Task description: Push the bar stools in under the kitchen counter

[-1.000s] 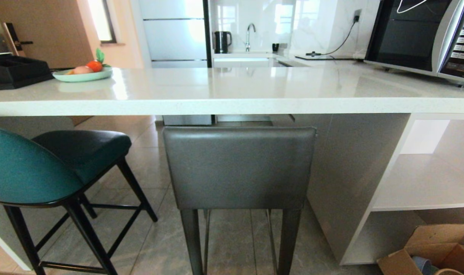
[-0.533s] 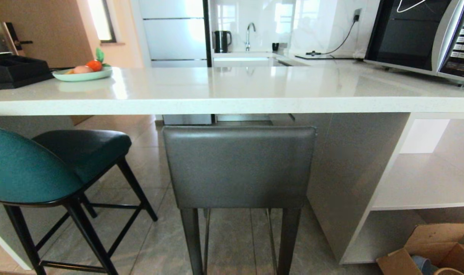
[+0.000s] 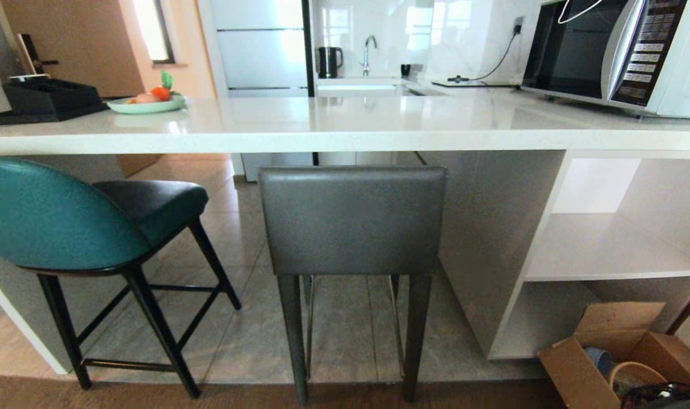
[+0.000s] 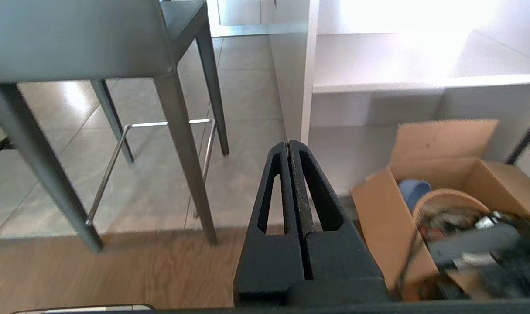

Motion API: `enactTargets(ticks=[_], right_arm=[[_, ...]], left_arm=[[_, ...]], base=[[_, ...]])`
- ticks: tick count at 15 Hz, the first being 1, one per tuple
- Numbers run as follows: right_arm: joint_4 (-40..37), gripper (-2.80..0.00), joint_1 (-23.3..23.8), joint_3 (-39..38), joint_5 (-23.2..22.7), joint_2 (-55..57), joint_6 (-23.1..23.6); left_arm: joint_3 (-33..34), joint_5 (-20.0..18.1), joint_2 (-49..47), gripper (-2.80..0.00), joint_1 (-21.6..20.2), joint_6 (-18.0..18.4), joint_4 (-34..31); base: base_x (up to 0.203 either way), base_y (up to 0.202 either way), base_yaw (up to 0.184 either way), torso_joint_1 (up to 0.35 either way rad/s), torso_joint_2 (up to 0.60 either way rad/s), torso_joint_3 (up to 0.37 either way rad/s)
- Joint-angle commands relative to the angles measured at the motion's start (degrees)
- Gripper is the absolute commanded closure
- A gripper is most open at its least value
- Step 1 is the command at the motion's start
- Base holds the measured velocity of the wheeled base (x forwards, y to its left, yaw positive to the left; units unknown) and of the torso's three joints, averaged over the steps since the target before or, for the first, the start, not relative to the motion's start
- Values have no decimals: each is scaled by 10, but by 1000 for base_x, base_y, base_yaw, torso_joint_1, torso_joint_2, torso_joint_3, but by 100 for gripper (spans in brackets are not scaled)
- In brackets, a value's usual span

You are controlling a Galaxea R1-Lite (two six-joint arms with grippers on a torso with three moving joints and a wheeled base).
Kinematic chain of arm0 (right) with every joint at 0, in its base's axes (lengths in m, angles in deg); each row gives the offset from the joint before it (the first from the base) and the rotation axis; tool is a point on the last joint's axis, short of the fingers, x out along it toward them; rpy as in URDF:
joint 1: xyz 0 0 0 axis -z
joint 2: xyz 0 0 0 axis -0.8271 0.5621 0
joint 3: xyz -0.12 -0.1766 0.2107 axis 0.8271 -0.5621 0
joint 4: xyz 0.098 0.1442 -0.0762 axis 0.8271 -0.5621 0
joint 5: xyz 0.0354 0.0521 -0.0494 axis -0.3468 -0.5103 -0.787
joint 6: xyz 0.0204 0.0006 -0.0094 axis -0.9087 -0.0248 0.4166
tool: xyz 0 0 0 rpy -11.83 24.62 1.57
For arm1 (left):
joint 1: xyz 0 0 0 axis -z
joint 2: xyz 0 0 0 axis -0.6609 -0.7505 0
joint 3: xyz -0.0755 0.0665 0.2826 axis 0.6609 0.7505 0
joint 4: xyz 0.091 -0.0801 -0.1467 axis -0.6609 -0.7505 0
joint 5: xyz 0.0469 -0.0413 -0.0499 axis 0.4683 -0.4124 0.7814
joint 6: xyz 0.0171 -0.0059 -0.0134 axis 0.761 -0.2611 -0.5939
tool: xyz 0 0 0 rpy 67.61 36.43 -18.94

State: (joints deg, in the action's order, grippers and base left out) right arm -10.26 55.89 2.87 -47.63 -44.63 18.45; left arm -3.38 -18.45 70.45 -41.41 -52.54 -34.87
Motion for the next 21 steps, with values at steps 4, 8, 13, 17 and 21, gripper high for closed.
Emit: enactTargets(ticks=[4,8,13,17,21], right_arm=[[0,0,0,0,0,1,0],[0,0,0,0,0,1,0],[0,0,0,0,0,1,0],[0,0,0,0,0,1,0],[0,0,0,0,0,1,0]], left_arm=[[2,0,-1,0,0,0,0],[1,0,-1,0,0,1,0],[1,0,-1,0,0,1,0],[1,0,-1,0,0,1,0],[1,0,-1,0,0,1,0]], base=[[-124,0,-2,-1,0,4],[0,0,0,0,0,0],[3,102,-1,3,0,2],[0,197,0,4,2,3],[0,197,-2,5,-1,5]])
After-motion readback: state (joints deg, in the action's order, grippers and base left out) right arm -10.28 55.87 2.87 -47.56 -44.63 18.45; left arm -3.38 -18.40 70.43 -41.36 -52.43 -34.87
